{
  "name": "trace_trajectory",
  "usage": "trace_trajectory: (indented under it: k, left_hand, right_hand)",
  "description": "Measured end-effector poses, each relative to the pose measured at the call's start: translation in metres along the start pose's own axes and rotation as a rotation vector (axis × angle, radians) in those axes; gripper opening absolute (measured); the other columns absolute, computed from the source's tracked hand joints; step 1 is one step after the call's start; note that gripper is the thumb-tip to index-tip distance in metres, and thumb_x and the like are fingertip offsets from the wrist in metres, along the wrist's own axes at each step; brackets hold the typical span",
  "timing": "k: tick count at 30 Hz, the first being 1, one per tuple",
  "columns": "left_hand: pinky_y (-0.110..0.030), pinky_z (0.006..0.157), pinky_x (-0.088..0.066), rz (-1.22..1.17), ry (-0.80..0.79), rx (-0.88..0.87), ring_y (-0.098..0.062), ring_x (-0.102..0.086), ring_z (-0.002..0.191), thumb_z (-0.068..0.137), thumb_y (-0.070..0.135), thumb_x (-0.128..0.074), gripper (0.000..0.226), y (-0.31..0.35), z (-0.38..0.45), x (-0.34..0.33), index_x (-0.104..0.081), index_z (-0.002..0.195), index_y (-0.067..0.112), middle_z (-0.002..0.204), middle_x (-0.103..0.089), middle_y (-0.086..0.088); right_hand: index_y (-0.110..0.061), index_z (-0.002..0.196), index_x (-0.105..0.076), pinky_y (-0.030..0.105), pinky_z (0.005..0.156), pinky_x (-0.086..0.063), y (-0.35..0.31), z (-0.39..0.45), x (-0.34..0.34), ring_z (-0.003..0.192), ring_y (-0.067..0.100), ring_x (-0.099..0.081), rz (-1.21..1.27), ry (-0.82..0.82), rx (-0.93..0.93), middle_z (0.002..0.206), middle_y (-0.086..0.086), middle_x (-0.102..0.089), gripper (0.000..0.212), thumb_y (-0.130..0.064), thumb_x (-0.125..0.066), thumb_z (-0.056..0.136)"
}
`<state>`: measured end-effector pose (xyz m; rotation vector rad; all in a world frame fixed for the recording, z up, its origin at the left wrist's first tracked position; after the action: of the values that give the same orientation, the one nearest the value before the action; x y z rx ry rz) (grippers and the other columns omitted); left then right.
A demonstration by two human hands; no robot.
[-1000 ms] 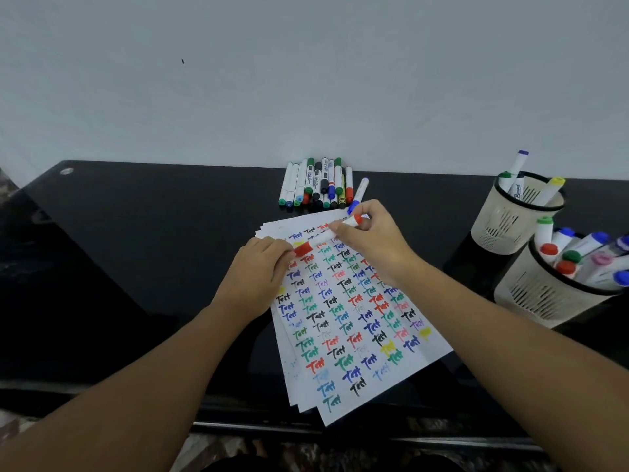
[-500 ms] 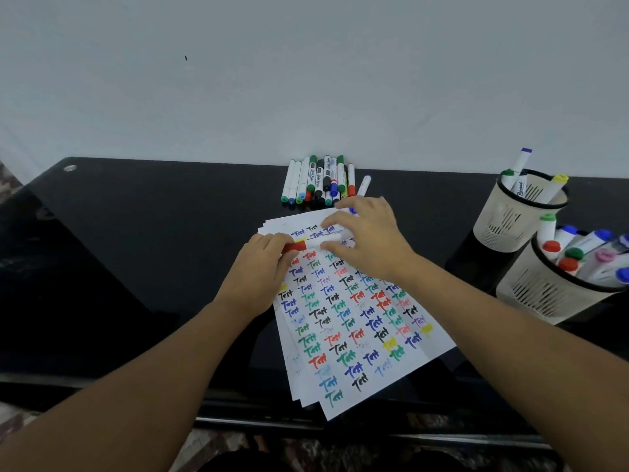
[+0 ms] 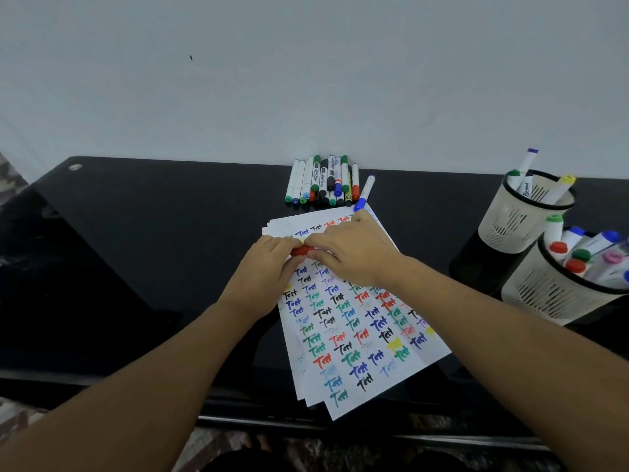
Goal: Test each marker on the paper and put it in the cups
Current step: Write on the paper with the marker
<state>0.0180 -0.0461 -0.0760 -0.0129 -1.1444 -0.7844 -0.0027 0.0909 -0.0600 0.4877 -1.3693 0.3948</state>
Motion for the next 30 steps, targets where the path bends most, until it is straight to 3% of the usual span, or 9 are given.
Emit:
trace_trajectory:
  k: [5, 10, 14, 19, 22, 27, 30]
  left_hand:
    - [-0.032, 0.089, -0.046, -0.022, -0.022, 0.008, -0.015, -0.055, 0.103, 0.103, 0.026, -0.056, 0.027, -0.001, 0.000, -0.001, -0.065, 0.126, 0.014, 0.112, -0.068, 0.001]
    - [-0.032, 0.088, -0.047, -0.022, -0.037, -0.007, -0.015, -0.055, 0.102, 0.104, 0.027, -0.055, 0.027, 0.001, -0.002, -0.001, -0.065, 0.126, 0.014, 0.111, -0.068, 0.000]
    - [-0.031, 0.086, -0.046, -0.024, -0.033, -0.019, -0.015, -0.055, 0.101, 0.104, 0.025, -0.056, 0.026, 0.002, -0.002, -0.001, -0.065, 0.126, 0.014, 0.110, -0.068, 0.000]
    - [-0.031, 0.084, -0.046, -0.023, -0.027, -0.033, -0.016, -0.056, 0.099, 0.104, 0.024, -0.057, 0.026, 0.003, -0.002, 0.000, -0.065, 0.125, 0.013, 0.107, -0.068, -0.002]
    - [-0.029, 0.085, -0.044, -0.025, -0.013, -0.021, -0.016, -0.056, 0.101, 0.103, 0.025, -0.057, 0.026, 0.002, -0.003, 0.001, -0.065, 0.125, 0.012, 0.109, -0.068, -0.001]
    - [-0.034, 0.085, -0.049, 0.004, 0.016, -0.044, -0.019, -0.059, 0.101, 0.102, 0.024, -0.060, 0.026, 0.005, -0.003, 0.004, -0.067, 0.122, 0.010, 0.109, -0.070, -0.004]
    - [-0.037, 0.084, -0.051, 0.010, 0.028, -0.055, -0.022, -0.060, 0.098, 0.101, 0.021, -0.062, 0.024, 0.006, -0.003, 0.005, -0.067, 0.121, 0.008, 0.107, -0.071, -0.005]
  right_hand:
    - [-0.035, 0.107, -0.058, 0.041, 0.083, -0.045, 0.003, 0.002, -0.007, 0.062, 0.012, -0.054, -0.007, 0.014, -0.024, 0.069, -0.010, -0.059, 0.048, -0.063, -0.019, 0.107]
    - [-0.036, 0.113, -0.058, 0.039, 0.078, -0.047, 0.004, 0.000, -0.006, 0.058, 0.013, -0.052, -0.024, -0.007, -0.002, 0.064, -0.007, -0.055, 0.051, -0.066, -0.017, 0.105]
    - [-0.039, 0.119, -0.057, 0.034, 0.069, -0.038, 0.005, 0.000, -0.003, 0.057, 0.012, -0.051, -0.046, -0.005, 0.009, 0.062, -0.006, -0.053, 0.051, -0.068, -0.018, 0.104]
    - [-0.038, 0.115, -0.059, 0.035, 0.071, -0.047, 0.007, -0.003, -0.003, 0.054, 0.012, -0.051, -0.044, 0.017, -0.005, 0.058, -0.007, -0.052, 0.054, -0.072, -0.018, 0.103]
    - [-0.038, 0.115, -0.060, 0.034, 0.070, -0.036, 0.004, -0.001, -0.002, 0.058, 0.011, -0.051, 0.007, 0.021, 0.032, 0.064, -0.008, -0.055, 0.048, -0.068, -0.023, 0.105]
    - [-0.030, 0.124, -0.055, 0.041, 0.097, -0.040, -0.004, -0.001, 0.002, 0.089, 0.014, -0.057, -0.048, -0.035, 0.134, 0.100, -0.009, -0.061, 0.039, -0.051, -0.025, 0.111]
    - [-0.029, 0.121, -0.054, 0.040, 0.085, -0.045, -0.011, 0.000, 0.002, 0.088, 0.016, -0.057, 0.003, -0.092, 0.136, 0.099, -0.007, -0.060, 0.033, -0.046, -0.028, 0.112]
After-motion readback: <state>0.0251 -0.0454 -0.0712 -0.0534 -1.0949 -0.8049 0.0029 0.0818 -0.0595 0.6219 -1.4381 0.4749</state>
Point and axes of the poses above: each hand's wrist, its own z-axis towards the middle knuckle, its own x-axis out of the back of the hand, y = z × x, the point moved 8 cm from there along z, towards the middle knuckle
